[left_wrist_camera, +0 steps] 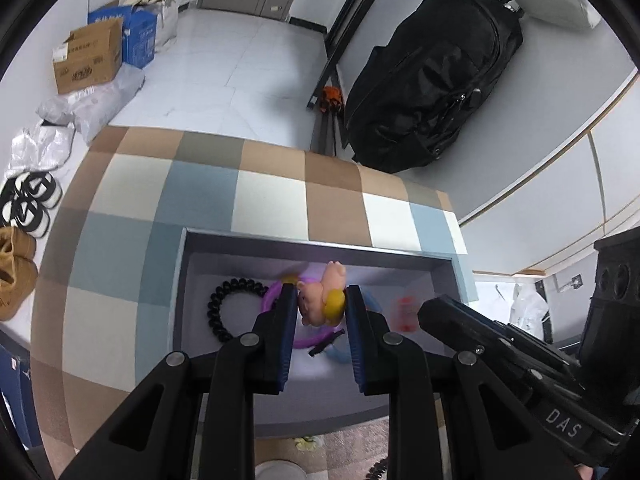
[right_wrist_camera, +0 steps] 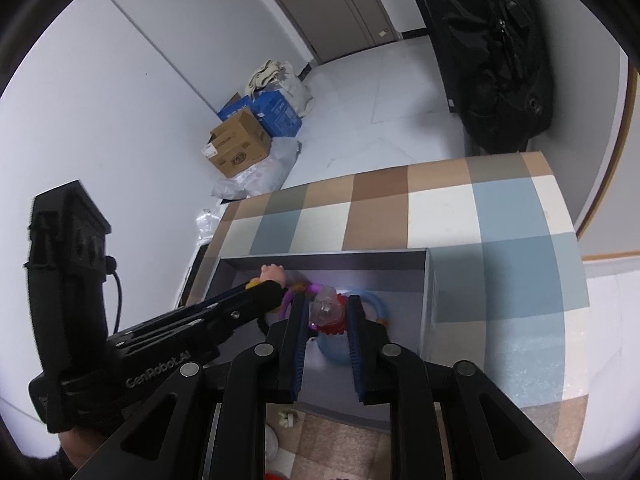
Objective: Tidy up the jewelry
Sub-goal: 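Carry pig and pacifier charm into the grey box while both tools open to release, then lift both open tools out of the grey box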
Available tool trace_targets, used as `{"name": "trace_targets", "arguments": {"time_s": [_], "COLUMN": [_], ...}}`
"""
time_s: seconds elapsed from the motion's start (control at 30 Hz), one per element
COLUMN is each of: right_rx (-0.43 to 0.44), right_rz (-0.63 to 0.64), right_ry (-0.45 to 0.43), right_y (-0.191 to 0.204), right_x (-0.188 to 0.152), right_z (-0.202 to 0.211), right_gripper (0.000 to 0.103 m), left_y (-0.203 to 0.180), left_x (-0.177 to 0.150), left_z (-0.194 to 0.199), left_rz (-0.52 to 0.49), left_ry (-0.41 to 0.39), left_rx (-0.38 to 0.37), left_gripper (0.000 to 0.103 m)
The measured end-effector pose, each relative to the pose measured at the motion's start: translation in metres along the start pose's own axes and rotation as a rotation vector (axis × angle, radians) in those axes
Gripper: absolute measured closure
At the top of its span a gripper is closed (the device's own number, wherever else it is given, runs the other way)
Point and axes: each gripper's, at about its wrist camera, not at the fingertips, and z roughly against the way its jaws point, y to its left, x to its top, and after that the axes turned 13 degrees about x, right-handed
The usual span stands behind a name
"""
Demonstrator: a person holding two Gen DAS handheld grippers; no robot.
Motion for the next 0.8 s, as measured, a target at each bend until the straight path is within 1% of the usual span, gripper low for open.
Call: {"name": "trace_targets", "arguments": {"time_s": [0.03, 0.07, 0.1, 0.13, 0.17, 0.2, 0.23, 0.27, 0.3, 0.33, 0.4, 0.57, 0.6, 0.73, 0.8], "right_rx": [0.007, 0.015, 0.013, 0.013, 0.015, 0.017, 0.015, 0.013, 0.012, 0.011, 0.0, 0.001, -0.003, -0.004, -0.001], "right_rz": [-0.005, -0.008, -0.007, -0.005, -0.002, 0.005, 0.012, 0.02, 0.025, 0.029, 0.026, 0.017, 0.016, 0.018, 0.023], "right_ry": [-0.006, -0.013, -0.022, -0.031, -0.046, -0.069, -0.09, -0.108, -0.116, -0.126, -0.141, -0.152, -0.157, -0.178, -0.191], "right_y": [-0.001, -0.001, -0.001, -0.001, 0.0, 0.001, 0.001, 0.002, 0.003, 0.002, 0.0, -0.004, -0.005, -0.004, -0.001], "right_x": [0.0, 0.0, -0.001, -0.001, -0.002, -0.003, -0.003, -0.004, -0.004, -0.004, -0.005, -0.008, -0.01, -0.015, -0.019], "right_z": [0.002, 0.004, 0.007, 0.009, 0.013, 0.018, 0.023, 0.028, 0.031, 0.034, 0.039, 0.046, 0.048, 0.056, 0.06], "right_gripper": [0.083, 0.081, 0.072, 0.063, 0.042, 0.03, 0.03, 0.03, 0.029, 0.028, 0.02, 0.018, 0.016, 0.01, 0.007], "left_y": [0.0, -0.001, -0.001, -0.001, 0.0, 0.0, 0.001, 0.001, 0.002, 0.002, 0.003, 0.008, 0.007, 0.003, 0.004], "left_x": [-0.001, -0.001, -0.002, -0.003, -0.004, -0.005, -0.006, -0.006, -0.006, -0.006, -0.005, -0.008, -0.01, -0.02, -0.025], "left_z": [0.002, 0.005, 0.007, 0.009, 0.011, 0.012, 0.013, 0.014, 0.014, 0.014, 0.016, 0.019, 0.021, 0.033, 0.037], "left_rz": [-0.002, -0.006, -0.01, -0.012, -0.009, -0.002, 0.005, 0.012, 0.013, 0.012, 0.021, 0.042, 0.042, 0.008, 0.012], "left_ry": [-0.004, -0.015, -0.027, -0.031, -0.036, -0.042, -0.046, -0.047, -0.044, -0.039, -0.042, -0.061, -0.06, -0.1, -0.111], "left_rx": [-0.007, -0.008, -0.003, 0.0, 0.006, 0.012, 0.014, 0.012, 0.012, 0.015, 0.019, 0.042, 0.055, 0.097, 0.101], "left_gripper": [0.079, 0.076, 0.074, 0.066, 0.059, 0.056, 0.05, 0.046, 0.045, 0.045, 0.045, 0.045, 0.045, 0.045, 0.045]}}
